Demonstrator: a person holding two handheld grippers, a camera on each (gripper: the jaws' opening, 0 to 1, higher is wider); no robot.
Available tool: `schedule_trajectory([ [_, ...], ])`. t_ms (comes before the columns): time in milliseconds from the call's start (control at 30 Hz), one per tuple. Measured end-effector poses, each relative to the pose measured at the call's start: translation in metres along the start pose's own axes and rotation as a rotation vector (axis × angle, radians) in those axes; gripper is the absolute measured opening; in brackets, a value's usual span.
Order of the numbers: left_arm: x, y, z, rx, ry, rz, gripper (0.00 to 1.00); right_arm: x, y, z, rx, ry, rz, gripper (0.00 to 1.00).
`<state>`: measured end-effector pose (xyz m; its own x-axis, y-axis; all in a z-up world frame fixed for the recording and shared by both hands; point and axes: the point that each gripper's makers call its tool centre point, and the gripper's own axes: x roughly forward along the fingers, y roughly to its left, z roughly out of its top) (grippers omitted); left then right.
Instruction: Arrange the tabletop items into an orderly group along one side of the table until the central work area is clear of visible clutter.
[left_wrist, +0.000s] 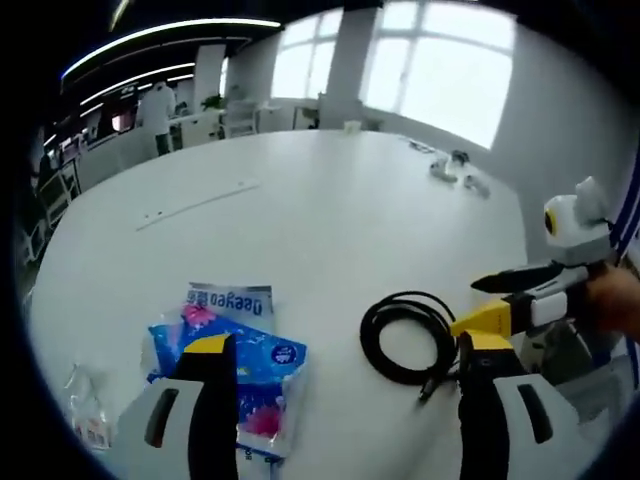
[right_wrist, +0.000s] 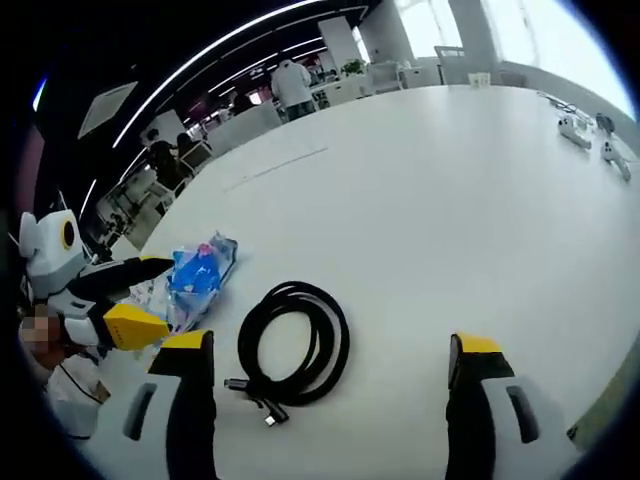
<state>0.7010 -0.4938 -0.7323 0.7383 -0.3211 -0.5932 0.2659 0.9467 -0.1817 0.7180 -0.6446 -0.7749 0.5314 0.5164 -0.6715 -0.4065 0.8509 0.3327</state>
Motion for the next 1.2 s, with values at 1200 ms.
schedule_trajectory([
  [1200, -0.044, 0.093, 0.001, -0.004, 0.004, 0.026, 0.78, 0.001, 0.098, 0.004, 0.032, -0.041, 0.045, 0.81],
])
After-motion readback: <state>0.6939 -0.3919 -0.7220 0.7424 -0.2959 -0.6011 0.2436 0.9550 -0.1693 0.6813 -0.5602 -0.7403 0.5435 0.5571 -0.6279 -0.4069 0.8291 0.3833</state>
